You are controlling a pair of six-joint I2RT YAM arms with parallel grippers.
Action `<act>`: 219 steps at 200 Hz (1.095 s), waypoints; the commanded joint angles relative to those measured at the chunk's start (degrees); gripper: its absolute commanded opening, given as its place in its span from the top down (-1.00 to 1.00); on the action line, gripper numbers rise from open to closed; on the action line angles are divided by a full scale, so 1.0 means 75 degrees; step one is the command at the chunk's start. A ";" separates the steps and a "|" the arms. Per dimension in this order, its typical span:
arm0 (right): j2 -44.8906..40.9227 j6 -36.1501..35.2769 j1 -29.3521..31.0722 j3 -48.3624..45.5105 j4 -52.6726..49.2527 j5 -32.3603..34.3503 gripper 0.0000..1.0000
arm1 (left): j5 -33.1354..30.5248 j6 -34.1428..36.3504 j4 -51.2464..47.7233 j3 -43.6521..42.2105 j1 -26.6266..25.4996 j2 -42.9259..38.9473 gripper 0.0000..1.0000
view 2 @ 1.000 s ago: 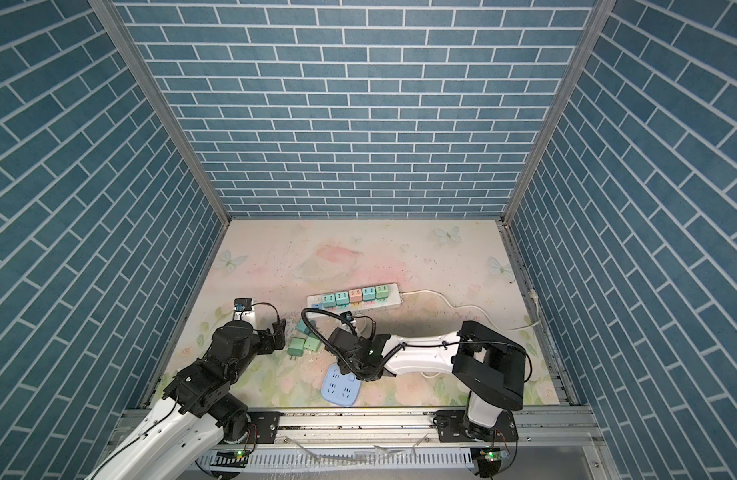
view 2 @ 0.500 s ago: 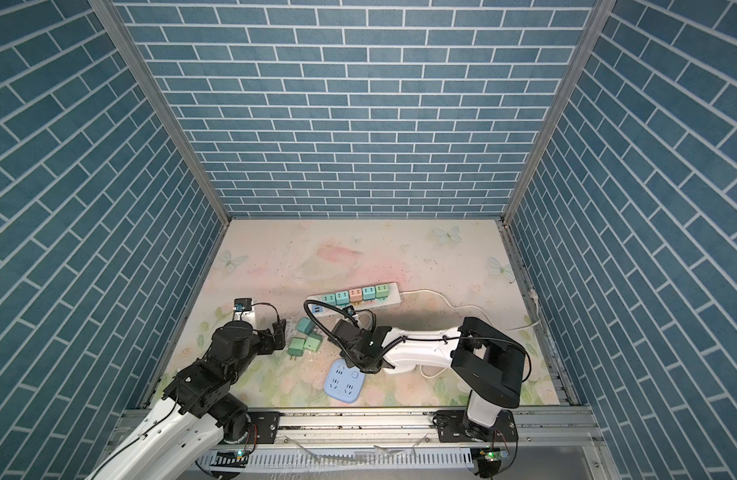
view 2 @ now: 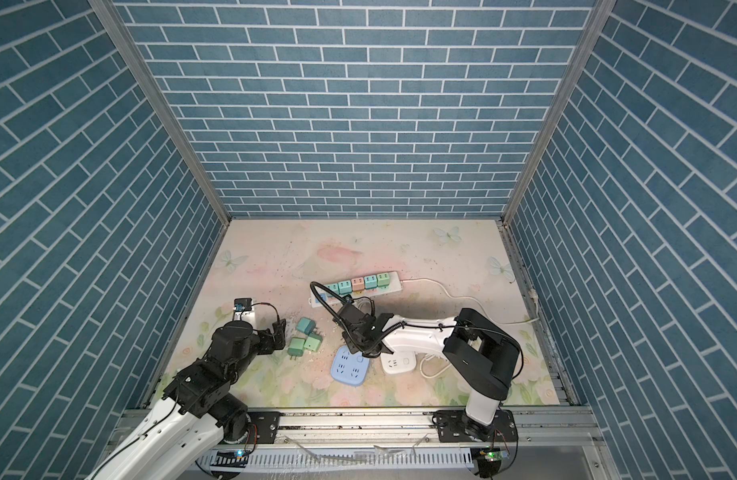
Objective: Insert the plug
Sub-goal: 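Move the right gripper over the loose adapters beside the blue cube socket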
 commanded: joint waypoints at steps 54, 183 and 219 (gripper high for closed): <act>-0.1081 0.0284 -0.0045 -0.0372 -0.0783 0.0737 0.01 | -0.0086 -0.0064 -0.0160 -0.0088 0.0001 -0.0071 -0.99; -0.1373 0.0195 0.0953 0.0637 -0.0509 0.1085 -0.03 | -0.0848 -0.0461 -0.0713 0.0025 -0.0001 -0.0299 -0.99; -0.0561 -0.0011 0.0961 0.1231 -0.0278 0.0824 0.07 | -0.1027 -0.0550 -0.0853 0.0070 0.0001 -0.0331 -0.99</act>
